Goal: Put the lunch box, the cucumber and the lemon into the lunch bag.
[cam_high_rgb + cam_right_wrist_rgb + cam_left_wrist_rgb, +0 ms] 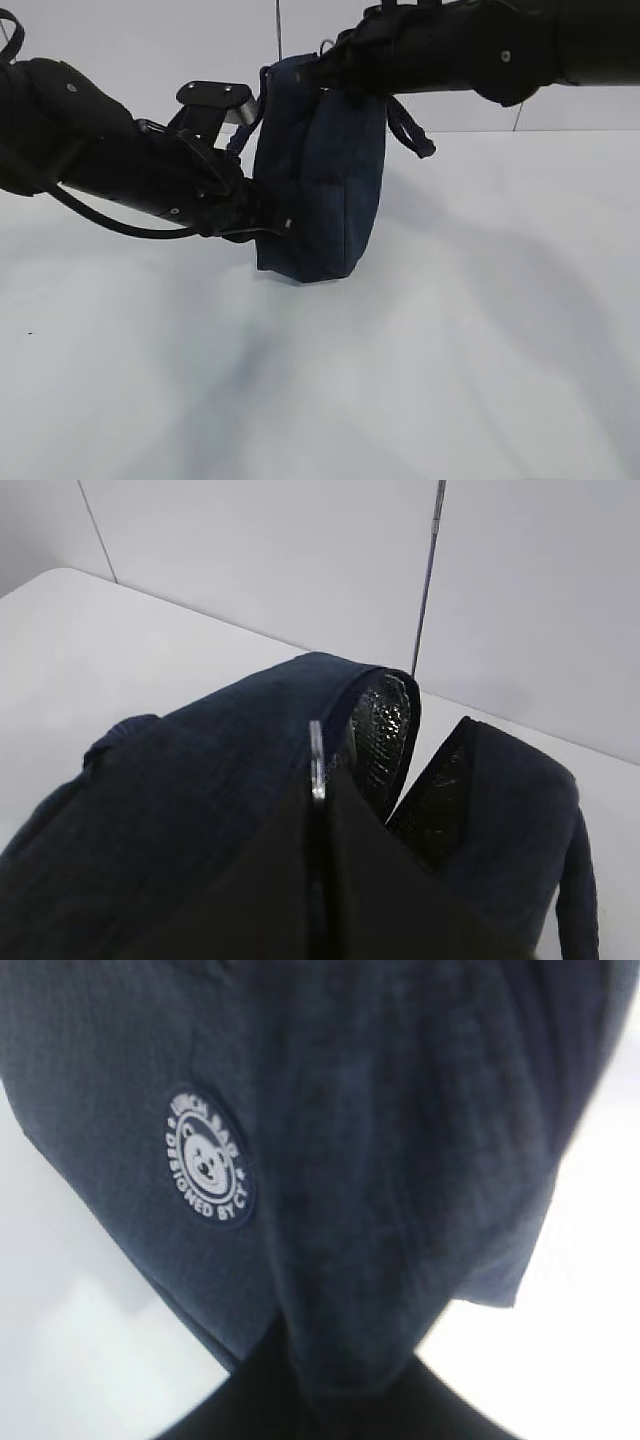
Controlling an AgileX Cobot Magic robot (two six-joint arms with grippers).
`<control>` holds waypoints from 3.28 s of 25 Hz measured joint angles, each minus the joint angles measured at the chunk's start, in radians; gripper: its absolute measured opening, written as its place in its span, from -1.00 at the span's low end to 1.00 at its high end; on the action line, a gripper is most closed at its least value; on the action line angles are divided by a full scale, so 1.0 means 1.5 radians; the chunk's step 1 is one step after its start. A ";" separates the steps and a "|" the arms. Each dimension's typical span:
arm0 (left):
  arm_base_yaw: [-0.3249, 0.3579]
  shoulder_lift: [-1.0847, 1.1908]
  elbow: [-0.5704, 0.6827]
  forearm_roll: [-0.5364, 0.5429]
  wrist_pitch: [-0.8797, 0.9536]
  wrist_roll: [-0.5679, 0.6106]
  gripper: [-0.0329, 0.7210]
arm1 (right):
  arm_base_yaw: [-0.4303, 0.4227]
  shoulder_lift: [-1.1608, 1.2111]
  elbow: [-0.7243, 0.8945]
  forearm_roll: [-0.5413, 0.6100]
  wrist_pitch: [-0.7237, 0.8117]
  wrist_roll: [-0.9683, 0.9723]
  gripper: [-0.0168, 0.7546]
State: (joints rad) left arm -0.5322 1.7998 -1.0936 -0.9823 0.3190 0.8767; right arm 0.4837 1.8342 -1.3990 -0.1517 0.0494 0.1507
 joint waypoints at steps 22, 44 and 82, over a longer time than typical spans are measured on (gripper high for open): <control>0.000 -0.002 0.000 0.003 -0.014 0.000 -0.91 | -0.001 -0.030 -0.071 0.014 0.173 0.005 -0.96; -0.001 -0.083 0.000 -0.038 0.042 0.000 0.48 | -0.001 -0.042 -0.071 0.070 0.232 0.005 -0.96; -0.001 -0.016 -0.067 -0.092 0.035 0.047 -0.93 | -0.001 -0.033 -0.074 0.119 0.214 0.005 -0.96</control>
State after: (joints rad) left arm -0.5339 1.7765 -1.1948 -1.1202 0.3710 0.9476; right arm 0.4821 1.7847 -1.5101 0.0272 0.3701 0.1590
